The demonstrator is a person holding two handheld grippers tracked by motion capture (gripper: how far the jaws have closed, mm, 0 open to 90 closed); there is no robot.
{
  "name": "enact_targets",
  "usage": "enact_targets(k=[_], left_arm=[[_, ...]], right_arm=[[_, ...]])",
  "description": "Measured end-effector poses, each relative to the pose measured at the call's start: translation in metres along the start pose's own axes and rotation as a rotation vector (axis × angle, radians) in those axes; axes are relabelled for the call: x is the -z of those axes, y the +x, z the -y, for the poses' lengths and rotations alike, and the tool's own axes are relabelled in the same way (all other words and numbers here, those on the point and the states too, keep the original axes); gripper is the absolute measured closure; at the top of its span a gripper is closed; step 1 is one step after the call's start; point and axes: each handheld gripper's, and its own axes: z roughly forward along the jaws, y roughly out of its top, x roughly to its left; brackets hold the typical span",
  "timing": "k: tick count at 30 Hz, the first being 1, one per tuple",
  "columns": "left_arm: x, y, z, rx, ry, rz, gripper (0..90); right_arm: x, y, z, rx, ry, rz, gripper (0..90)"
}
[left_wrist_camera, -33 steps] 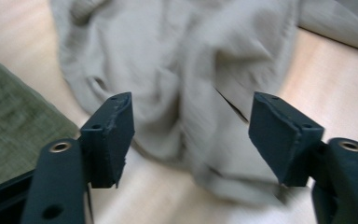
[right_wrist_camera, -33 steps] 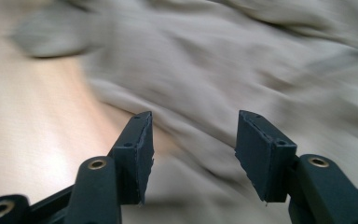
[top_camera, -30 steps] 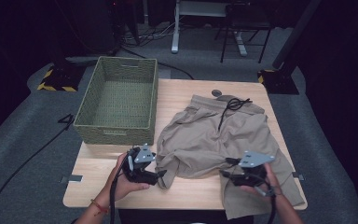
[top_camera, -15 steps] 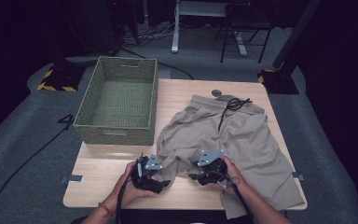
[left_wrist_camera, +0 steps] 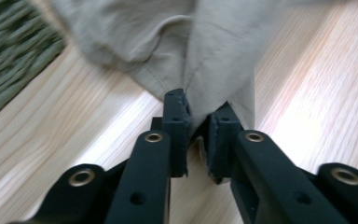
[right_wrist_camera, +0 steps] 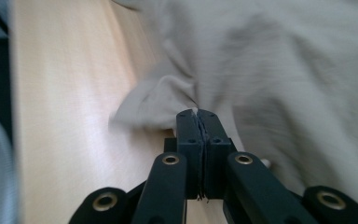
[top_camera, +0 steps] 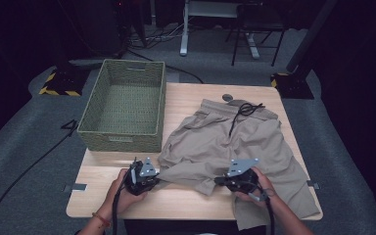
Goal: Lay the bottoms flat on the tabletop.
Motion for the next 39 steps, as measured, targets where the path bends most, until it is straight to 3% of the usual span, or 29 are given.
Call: enact_targets(k=[1,4,8,11,12,13,15,16,17,18,19,20,21,23,24,25,26,27,28,29,31,32,33,34,39], left_arm=[[0.003,0.000,0.002,-0.002,0.000,0.000,83.3],[0.011,-0.005,0.005,-0.020,-0.008,0.008,83.2],[0.018,-0.017,0.010,-0.051,0.002,0.075,81.2],[0.023,-0.030,0.014,-0.068,0.011,0.084,78.5],[0.025,-0.031,0.015,-0.059,0.000,0.074,75.1],[0.025,-0.031,0.015,-0.059,0.000,0.074,70.9],[0.033,-0.027,0.018,-0.003,-0.046,0.058,62.8],[0.033,-0.027,0.018,-0.003,-0.046,0.058,56.3],[0.034,-0.025,0.018,0.022,-0.056,0.052,51.2],[0.035,-0.023,0.017,0.030,-0.061,0.047,51.2],[0.036,-0.022,0.016,0.039,-0.072,0.047,41.9],[0.036,-0.021,0.014,0.046,-0.085,0.047,38.7],[0.036,-0.022,0.012,0.041,-0.093,0.039,38.7],[0.035,-0.024,0.007,0.023,-0.106,0.022,31.7],[0.034,-0.025,0.004,0.020,-0.116,0.024,30.9],[0.030,-0.023,-0.001,0.016,-0.140,0.050,27.6],[0.030,-0.023,-0.001,0.016,-0.140,0.050,26.5],[0.027,-0.022,-0.004,0.018,-0.144,0.058,26.5],[0.021,-0.021,-0.010,0.007,-0.135,0.050,24.9],[0.021,-0.021,-0.010,0.007,-0.135,0.050,24.1],[0.012,-0.021,-0.016,0.000,-0.124,0.050,23.9],[0.003,-0.021,-0.020,-0.008,-0.107,0.063,23.9],[0.003,-0.021,-0.020,-0.008,-0.107,0.063,24.1],[-0.002,-0.021,-0.022,-0.016,-0.090,0.061,25.3],[-0.023,-0.027,-0.026,-0.045,-0.038,0.096,30.7]], right_arm=[[0.018,0.002,0.004,-0.012,-0.045,-0.013,88.7],[0.035,0.005,0.013,-0.026,-0.070,-0.016,88.5],[0.042,0.013,0.028,-0.035,-0.051,-0.024,86.9],[0.042,0.020,0.037,-0.028,-0.009,-0.039,82.1],[0.042,0.023,0.040,-0.025,0.005,-0.042,76.5],[0.042,0.023,0.040,-0.025,0.005,-0.042,76.5],[0.045,0.030,0.045,-0.010,0.028,-0.008,65.7],[0.047,0.030,0.045,-0.014,0.016,0.014,60.0],[0.049,0.029,0.044,-0.018,0.004,0.044,56.5],[0.049,0.029,0.044,-0.018,0.004,0.044,56.5],[0.053,0.026,0.042,-0.035,-0.025,0.087,50.4],[0.055,0.024,0.041,-0.043,-0.042,0.111,47.7],[0.055,0.024,0.041,-0.043,-0.042,0.111,47.7],[0.058,0.020,0.041,-0.047,-0.056,0.175,44.2],[0.060,0.017,0.042,-0.052,-0.057,0.198,42.6],[0.064,0.009,0.047,-0.078,-0.050,0.264,38.8],[0.064,0.009,0.047,-0.078,-0.050,0.264,38.8],[0.065,0.005,0.050,-0.083,-0.036,0.307,38.0],[0.067,-0.007,0.059,-0.104,-0.002,0.398,35.8],[0.067,-0.007,0.059,-0.104,-0.002,0.398,35.8],[0.072,-0.020,0.069,-0.171,-0.016,0.400,35.1],[0.076,-0.032,0.078,-0.212,0.000,0.445,33.2],[0.076,-0.032,0.078,-0.212,0.000,0.445,33.2],[0.078,-0.042,0.087,-0.247,0.025,0.459,33.2],[0.071,-0.053,0.099,-0.300,0.054,0.433,33.1]])
